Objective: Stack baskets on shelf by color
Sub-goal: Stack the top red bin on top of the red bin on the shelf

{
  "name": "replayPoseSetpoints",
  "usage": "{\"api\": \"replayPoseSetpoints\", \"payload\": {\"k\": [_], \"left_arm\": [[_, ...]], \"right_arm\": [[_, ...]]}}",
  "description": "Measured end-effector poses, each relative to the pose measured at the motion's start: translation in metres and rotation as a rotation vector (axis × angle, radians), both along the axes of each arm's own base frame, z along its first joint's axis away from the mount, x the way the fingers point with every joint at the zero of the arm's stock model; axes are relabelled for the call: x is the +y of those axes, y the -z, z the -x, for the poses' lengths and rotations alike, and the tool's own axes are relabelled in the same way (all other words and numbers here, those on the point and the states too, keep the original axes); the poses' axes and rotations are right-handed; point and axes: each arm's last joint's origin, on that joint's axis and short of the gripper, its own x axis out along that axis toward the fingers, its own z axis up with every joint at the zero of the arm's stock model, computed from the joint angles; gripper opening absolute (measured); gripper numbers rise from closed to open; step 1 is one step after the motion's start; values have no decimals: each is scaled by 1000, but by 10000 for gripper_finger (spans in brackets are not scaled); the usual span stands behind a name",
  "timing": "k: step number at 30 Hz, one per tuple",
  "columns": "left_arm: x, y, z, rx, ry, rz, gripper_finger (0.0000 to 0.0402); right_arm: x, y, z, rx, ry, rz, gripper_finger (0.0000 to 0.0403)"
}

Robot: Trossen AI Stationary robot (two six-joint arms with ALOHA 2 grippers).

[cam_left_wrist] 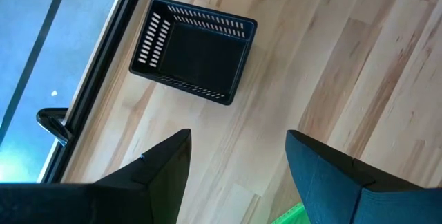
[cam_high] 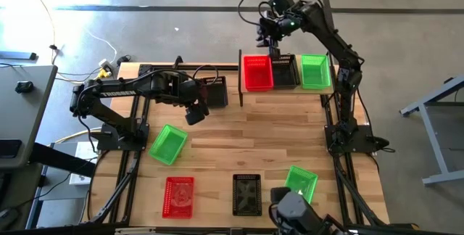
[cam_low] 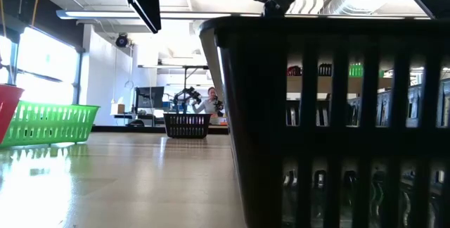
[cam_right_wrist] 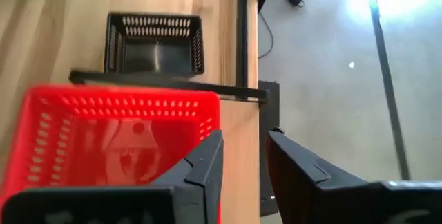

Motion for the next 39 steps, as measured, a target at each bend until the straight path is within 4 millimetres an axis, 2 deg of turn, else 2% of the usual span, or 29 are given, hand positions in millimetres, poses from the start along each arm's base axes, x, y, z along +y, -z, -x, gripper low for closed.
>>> {"api": "replayPoseSetpoints", "payload": {"k": [6,13,22,28,32,39], "left_arm": [[0,0,0,2,-1,-4,225],[0,0,0,2,-4,-12,225],[2,-1,2,58,23,-97,225],[1,1,6,106,39,-92,225],[1,1,7,119,41,-89,225],[1,1,6,128,63,-95,225]], "right_arm": [[22,1,2,76,52,-150,97],[62,7,-14,196,33,-279,94],[103,8,-38,240,76,-295,79],[120,9,-46,257,113,-298,78],[127,25,-49,328,135,-339,78],[148,50,-40,428,129,-374,78]]}}
